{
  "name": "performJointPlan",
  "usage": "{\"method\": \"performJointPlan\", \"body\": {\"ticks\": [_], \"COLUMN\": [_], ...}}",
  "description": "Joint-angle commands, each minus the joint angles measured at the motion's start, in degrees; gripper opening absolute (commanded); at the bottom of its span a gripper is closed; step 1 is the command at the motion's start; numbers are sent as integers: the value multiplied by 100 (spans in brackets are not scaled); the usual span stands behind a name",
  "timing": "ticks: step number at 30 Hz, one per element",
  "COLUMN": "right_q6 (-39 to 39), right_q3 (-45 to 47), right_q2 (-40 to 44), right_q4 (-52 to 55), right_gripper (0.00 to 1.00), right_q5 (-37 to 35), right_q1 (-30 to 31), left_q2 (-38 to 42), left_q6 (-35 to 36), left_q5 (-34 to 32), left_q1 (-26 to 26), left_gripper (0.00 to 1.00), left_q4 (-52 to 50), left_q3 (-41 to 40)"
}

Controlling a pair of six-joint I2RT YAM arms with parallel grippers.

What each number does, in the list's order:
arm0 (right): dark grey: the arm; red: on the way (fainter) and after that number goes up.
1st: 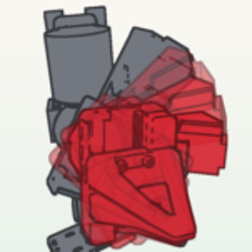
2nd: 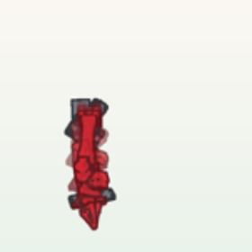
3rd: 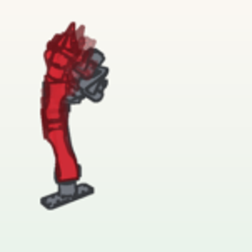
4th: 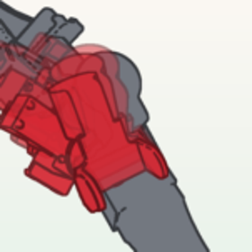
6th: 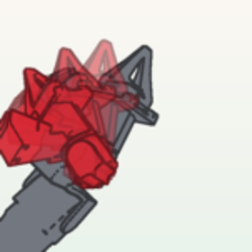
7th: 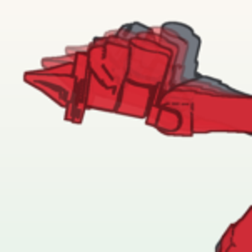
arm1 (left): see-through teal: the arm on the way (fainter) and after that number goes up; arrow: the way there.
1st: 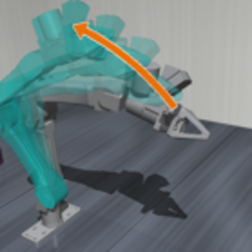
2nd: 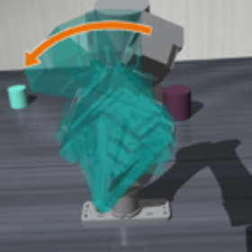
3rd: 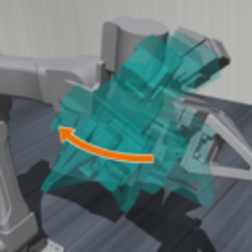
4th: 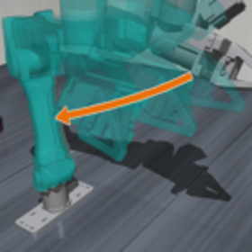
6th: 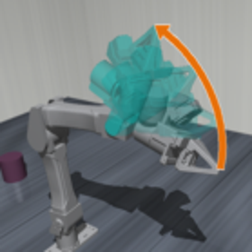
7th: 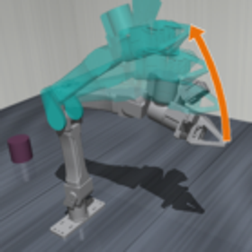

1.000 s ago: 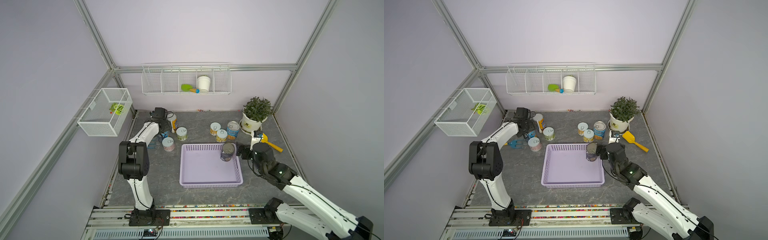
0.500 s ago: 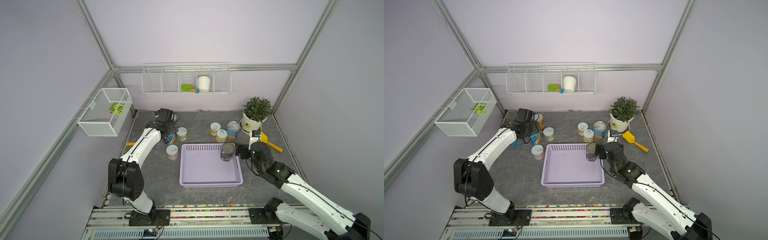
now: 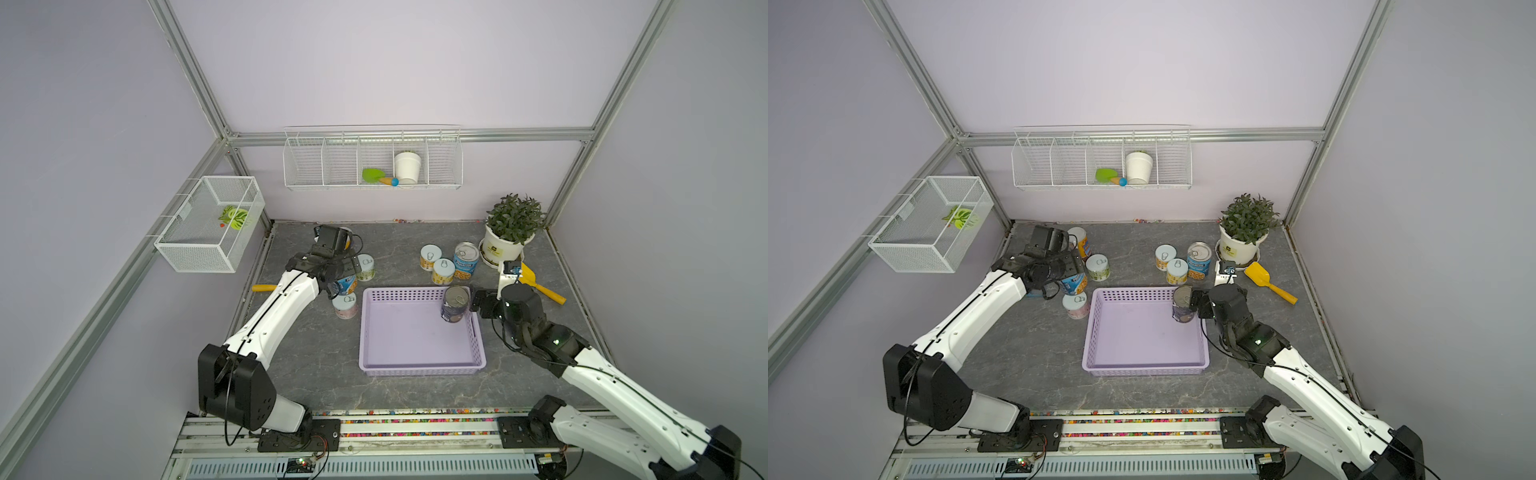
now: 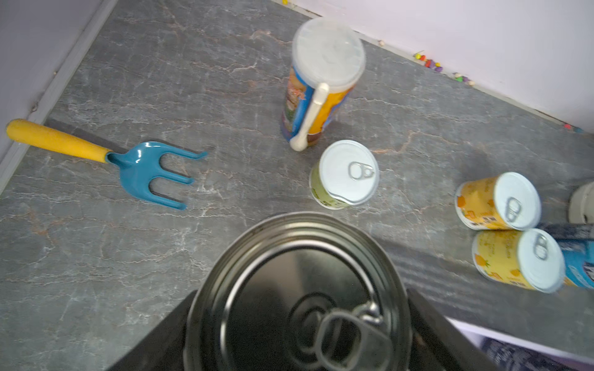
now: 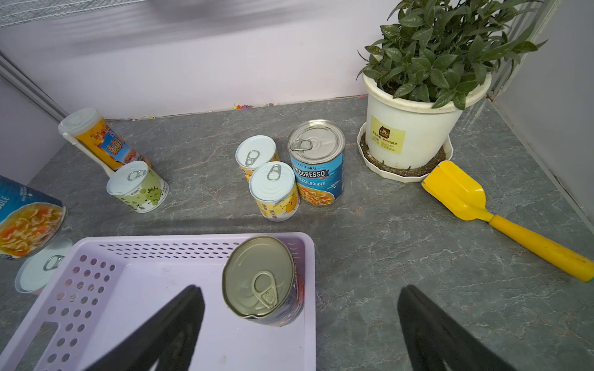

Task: Put the canned food in the basket
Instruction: Place the canned food in the basket.

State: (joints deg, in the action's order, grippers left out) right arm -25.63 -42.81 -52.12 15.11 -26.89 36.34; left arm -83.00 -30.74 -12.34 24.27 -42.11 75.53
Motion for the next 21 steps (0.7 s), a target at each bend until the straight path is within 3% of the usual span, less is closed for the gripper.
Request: {"method": "performJointPlan", "body": {"ticks": [1, 10, 21], "right_q6": [49, 41, 38], "right_q3": [18, 22, 28], "right_q2": [21, 22, 55], "right_q4": [-123, -123, -114], "right_gripper": [98, 98, 98], "right_q5": [27, 32, 31], "right_q1": [-26, -31, -32], "left_q2": [460, 514, 256], "left_q6": [90, -15, -73], "left_q5": [-8, 207, 645], "left_q1": [424, 1427, 1648], "left_gripper": [71, 71, 71], "left_q4": [525, 789, 1185], "left_q3": [156, -95, -418]}}
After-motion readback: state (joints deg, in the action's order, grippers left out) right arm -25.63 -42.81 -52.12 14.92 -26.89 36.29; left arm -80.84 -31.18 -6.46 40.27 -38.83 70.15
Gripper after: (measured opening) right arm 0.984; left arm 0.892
